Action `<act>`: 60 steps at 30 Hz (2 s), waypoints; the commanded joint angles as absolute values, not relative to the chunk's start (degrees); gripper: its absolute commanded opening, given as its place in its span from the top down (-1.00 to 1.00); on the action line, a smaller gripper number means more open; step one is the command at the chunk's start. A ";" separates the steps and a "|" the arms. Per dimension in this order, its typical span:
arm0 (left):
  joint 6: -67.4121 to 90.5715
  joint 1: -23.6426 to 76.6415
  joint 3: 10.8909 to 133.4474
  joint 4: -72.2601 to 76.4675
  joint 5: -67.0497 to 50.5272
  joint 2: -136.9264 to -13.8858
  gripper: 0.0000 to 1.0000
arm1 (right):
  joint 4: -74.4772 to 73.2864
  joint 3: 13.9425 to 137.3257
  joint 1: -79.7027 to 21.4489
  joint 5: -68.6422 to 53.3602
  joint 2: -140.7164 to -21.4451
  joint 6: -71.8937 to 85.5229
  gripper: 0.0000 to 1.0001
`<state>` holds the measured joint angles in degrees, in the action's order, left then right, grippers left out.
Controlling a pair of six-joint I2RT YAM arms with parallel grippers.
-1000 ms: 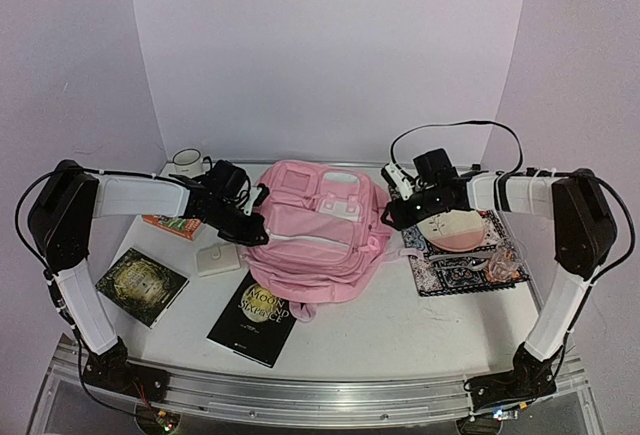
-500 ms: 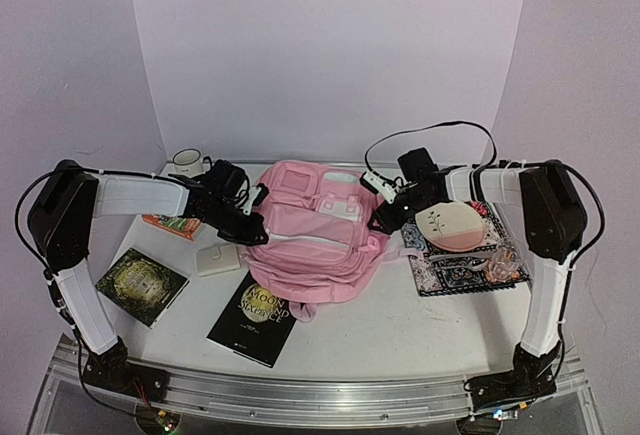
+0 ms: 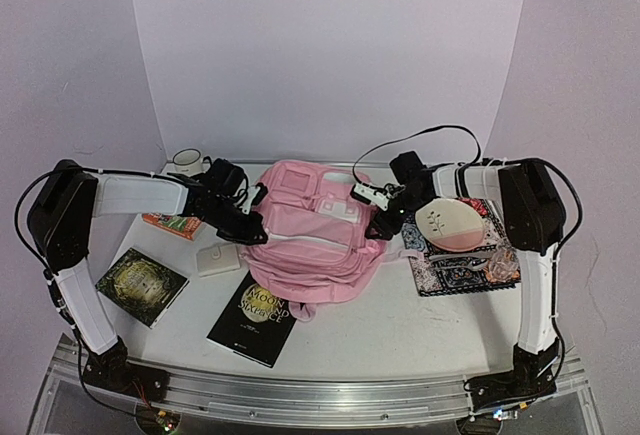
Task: Pack the student bag
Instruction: Pick up the second largest pocket of the bag from the student bag, then unzip the second largest pocket of the student bag.
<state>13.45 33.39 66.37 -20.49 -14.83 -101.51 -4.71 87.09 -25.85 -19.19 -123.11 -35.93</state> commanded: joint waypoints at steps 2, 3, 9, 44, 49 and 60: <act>11.85 32.61 68.78 -22.46 -13.94 -100.93 1.00 | -13.57 90.43 -26.07 -23.64 -126.80 -36.55 -0.10; 12.10 32.61 68.88 -22.48 -14.06 -100.96 1.00 | -13.90 90.16 -26.08 -24.24 -126.46 -36.38 0.01; 13.93 32.39 69.54 -22.52 -12.46 -100.91 1.00 | -15.01 87.08 -26.10 -24.84 -123.09 -35.02 0.49; 47.59 31.51 65.58 1.92 1.54 -98.44 1.00 | -19.48 77.61 -42.93 -11.06 -106.97 -5.93 1.00; 52.80 31.71 62.85 8.15 3.54 -97.82 1.00 | -20.94 79.97 -48.16 -13.49 -107.43 -2.82 1.00; 58.36 36.06 59.75 13.15 8.97 -95.67 1.00 | -21.48 94.31 -52.70 -22.11 -113.70 5.51 1.00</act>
